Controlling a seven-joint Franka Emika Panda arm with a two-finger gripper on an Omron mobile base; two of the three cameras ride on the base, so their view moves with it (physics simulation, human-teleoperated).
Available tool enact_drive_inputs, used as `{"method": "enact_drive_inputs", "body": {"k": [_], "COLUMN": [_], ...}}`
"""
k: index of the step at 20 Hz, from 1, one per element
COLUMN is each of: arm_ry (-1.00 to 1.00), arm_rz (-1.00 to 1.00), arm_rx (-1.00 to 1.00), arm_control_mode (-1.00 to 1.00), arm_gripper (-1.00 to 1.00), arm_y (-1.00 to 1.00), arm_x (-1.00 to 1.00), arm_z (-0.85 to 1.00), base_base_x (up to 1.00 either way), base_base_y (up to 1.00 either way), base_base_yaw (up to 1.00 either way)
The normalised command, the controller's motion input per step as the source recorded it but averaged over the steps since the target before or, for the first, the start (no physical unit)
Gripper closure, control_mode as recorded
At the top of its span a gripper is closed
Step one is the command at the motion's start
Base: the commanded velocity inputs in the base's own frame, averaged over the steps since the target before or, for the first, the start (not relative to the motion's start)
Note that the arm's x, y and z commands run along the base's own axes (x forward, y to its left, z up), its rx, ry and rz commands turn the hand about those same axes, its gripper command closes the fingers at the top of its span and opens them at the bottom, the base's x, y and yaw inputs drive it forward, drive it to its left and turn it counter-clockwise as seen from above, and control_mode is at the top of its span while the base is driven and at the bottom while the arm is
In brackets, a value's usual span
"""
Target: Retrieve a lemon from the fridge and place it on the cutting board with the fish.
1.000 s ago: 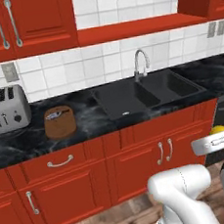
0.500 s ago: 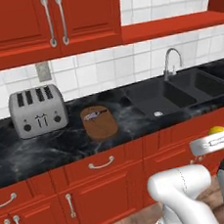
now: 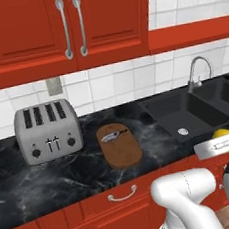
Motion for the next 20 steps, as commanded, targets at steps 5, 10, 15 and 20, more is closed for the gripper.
{"method": "enact_drive_inputs", "body": {"k": [5,10,15,20], "arm_ry": [0.0,0.0,0.0,0.0], "arm_rz": [0.0,0.0,0.0,0.0], "arm_rx": [0.0,0.0,0.0,0.0], "arm_control_mode": [1.0,1.0,1.0,-1.0], "arm_gripper": [1.0,1.0,1.0,1.0], "arm_y": [0.0,0.0,0.0,0.02], "arm_x": [0.0,0.0,0.0,0.17], "arm_z": [0.0,0.0,0.0,0.0], "base_base_x": [0.33,0.14,0.14,0.03], "base_base_y": [0.27,0.45,0.42,0.07], "base_base_yaw": [0.09,0.08,0.06,0.01]}}
